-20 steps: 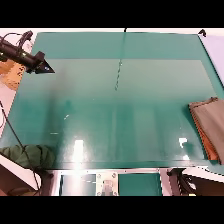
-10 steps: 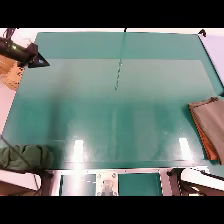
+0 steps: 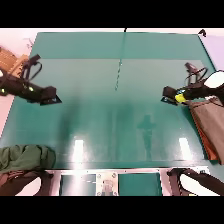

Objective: Fold the shirts.

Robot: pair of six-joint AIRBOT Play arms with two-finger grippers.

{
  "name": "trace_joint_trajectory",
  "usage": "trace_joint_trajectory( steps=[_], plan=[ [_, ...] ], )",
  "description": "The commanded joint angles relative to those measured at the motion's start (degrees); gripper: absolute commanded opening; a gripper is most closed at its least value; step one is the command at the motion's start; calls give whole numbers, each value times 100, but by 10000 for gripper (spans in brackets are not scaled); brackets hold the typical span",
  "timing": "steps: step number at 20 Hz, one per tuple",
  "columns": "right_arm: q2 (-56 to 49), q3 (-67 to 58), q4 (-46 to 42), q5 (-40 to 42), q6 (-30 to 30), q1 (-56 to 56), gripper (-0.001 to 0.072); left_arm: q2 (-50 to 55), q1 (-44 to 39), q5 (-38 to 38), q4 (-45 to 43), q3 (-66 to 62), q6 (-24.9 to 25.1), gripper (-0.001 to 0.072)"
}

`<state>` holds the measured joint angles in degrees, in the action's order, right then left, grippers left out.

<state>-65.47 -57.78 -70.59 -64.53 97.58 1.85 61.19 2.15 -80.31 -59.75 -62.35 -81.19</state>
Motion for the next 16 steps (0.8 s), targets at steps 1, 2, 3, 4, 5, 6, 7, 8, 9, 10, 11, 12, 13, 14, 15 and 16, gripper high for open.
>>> trace_joint_trajectory(
  steps=[1, 2, 3, 4, 5, 6, 7, 8, 9, 10, 11, 12, 13, 14, 15, 16],
  plan=[
    [52, 216, 20, 400, -13, -385, 18, -387, -140, 114, -72, 570, -245, 25],
    [52, 216, 9, 334, -13, -389, 18, -385, -140, 111, -72, 570, -258, 25],
    [50, 219, 11, 348, -13, -389, 18, -385, -140, 127, -72, 570, -258, 25],
    [50, 216, 11, 348, -13, -389, 18, -385, -140, 131, -72, 570, -256, 25],
    [50, 216, 9, 345, -13, -389, 18, -385, -138, 149, -76, 570, -249, 25],
    [50, 216, 11, 345, -15, -389, 18, -385, -138, 177, -76, 570, -236, 25],
    [50, 219, 11, 345, -13, -389, 18, -385, -138, 192, -76, 570, -236, 25],
    [50, 216, 11, 345, -13, -389, 18, -385, -138, 192, -76, 570, -236, 25],
    [50, 219, 11, 345, -15, -389, 18, -385, -138, 197, -76, 570, -236, 25],
    [50, 219, 11, 345, -15, -389, 18, -385, -138, 221, -76, 570, -234, 25],
    [50, 219, 11, 345, -15, -389, 18, -385, -140, 232, -76, 570, -234, 25],
    [50, 219, 11, 345, -15, -389, 18, -385, -138, 229, -76, 570, -234, 25],
    [50, 219, 11, 345, -13, -389, 18, -385, -138, 229, -76, 570, -234, 25],
    [50, 219, 11, 345, -15, -389, 18, -385, -140, 229, -76, 570, -234, 25],
    [50, 219, 11, 345, -15, -389, 18, -385, -138, 229, -76, 570, -234, 25],
    [50, 219, 11, 345, -15, -389, 18, -385, -138, 229, -76, 570, -234, 25]
  ],
)
